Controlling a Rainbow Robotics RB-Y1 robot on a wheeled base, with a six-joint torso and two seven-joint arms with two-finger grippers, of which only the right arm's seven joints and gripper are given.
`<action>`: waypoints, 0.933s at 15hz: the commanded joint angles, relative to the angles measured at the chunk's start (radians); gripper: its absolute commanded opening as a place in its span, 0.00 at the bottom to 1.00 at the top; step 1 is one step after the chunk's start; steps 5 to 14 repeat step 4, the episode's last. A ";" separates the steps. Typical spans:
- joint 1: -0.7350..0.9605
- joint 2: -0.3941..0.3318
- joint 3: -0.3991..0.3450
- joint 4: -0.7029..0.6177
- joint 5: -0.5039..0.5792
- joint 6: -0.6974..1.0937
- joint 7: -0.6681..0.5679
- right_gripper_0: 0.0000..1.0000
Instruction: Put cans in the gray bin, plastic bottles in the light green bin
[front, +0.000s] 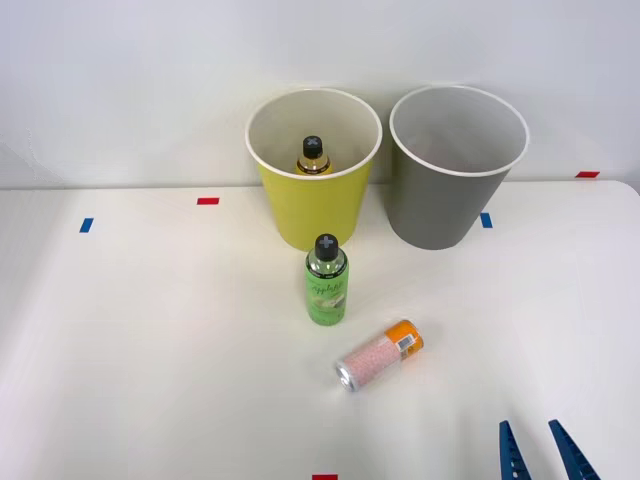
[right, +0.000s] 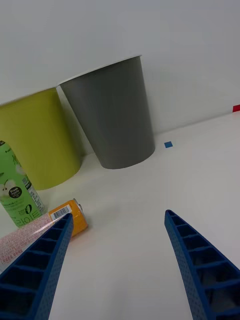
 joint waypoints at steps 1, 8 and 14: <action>0.000 0.000 0.000 0.000 0.000 0.000 0.000 0.62; 0.000 0.000 0.000 0.000 0.000 0.000 0.000 0.62; 0.000 0.000 0.000 0.000 0.000 0.000 0.000 0.62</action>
